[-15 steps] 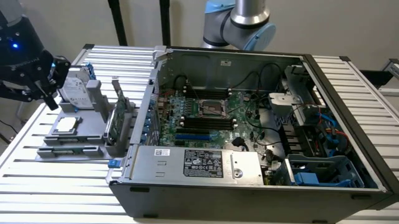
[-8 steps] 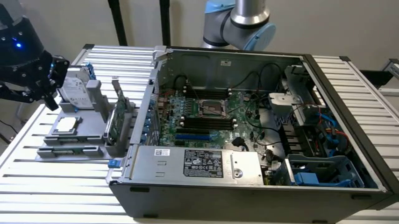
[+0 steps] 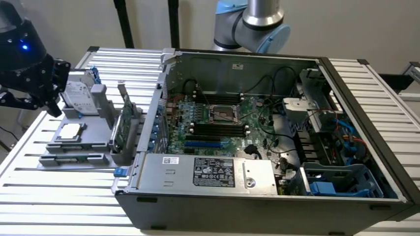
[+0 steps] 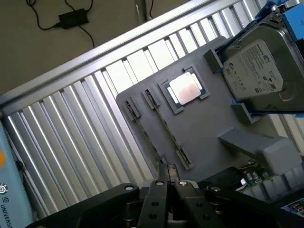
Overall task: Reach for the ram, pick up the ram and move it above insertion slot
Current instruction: 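Pick up the ram and move it above insertion slot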
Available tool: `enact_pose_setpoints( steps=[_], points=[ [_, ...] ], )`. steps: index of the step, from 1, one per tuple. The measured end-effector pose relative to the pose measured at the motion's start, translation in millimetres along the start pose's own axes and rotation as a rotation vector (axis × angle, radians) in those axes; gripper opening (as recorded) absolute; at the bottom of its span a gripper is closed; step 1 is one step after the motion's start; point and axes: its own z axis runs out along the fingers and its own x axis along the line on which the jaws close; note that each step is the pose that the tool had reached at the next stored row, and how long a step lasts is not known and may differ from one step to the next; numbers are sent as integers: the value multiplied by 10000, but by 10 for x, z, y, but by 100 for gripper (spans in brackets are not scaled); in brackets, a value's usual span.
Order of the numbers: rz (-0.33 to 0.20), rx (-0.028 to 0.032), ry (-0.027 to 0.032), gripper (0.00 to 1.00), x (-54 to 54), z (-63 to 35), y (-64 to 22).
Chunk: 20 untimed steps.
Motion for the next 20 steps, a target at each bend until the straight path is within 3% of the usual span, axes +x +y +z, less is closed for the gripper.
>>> enact_pose_setpoints(
  steps=[20],
  points=[
    [-3632,6,141,11,0,52,-2]
  ],
)
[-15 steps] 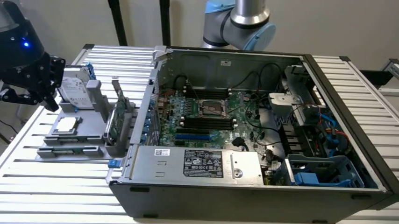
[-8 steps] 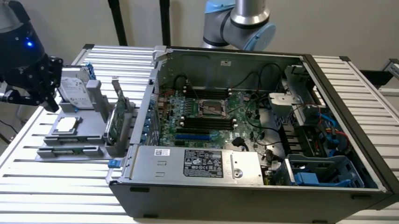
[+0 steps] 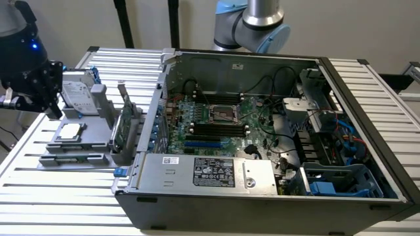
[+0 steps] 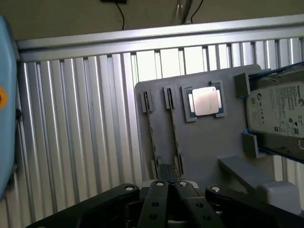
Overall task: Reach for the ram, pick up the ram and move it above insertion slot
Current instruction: 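Pick up the ram and move it above insertion slot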
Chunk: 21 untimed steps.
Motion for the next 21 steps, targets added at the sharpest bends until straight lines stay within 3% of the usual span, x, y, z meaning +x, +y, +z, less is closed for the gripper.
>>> enact_pose_setpoints(
  steps=[9,13,14,15,17,19,20,21],
  points=[
    [-1637,3,63,11,0,30,-1],
    [-1878,10,73,11,2,33,27],
    [-1892,16,72,17,3,34,39],
    [-1914,22,73,17,4,36,53],
    [-1975,39,73,30,5,48,80],
    [-2053,80,74,30,6,78,95],
    [-2096,100,78,36,7,94,100],
    [-2134,121,80,36,7,111,103]
  ],
)
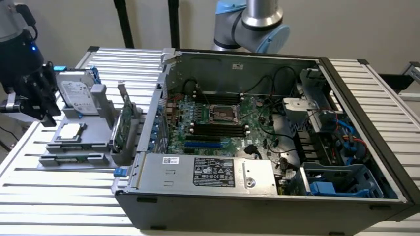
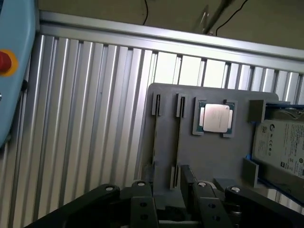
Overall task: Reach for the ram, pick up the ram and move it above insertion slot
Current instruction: 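Pick up the ram and move it above insertion slot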
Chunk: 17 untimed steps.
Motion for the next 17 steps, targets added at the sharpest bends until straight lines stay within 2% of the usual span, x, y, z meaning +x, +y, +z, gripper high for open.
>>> enact_pose_setpoints(
  steps=[6,9,13,17],
  points=[
    [-225,163,29,36,-1,90,1],
    [-367,222,40,36,-1,139,0],
    [-528,259,43,36,-1,210,-2],
    [-650,262,38,36,-2,282,-4]
  ],
)
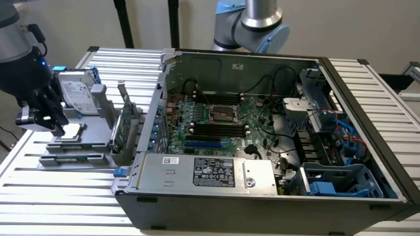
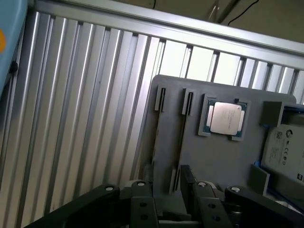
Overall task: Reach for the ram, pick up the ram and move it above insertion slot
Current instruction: 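Pick up the ram and move it above insertion slot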
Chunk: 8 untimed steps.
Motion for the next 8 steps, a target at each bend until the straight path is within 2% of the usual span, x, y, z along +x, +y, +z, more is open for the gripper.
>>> enact_pose_setpoints(
  steps=[8],
  points=[
    [-77,1,0,36,-1,146,5]
  ],
)
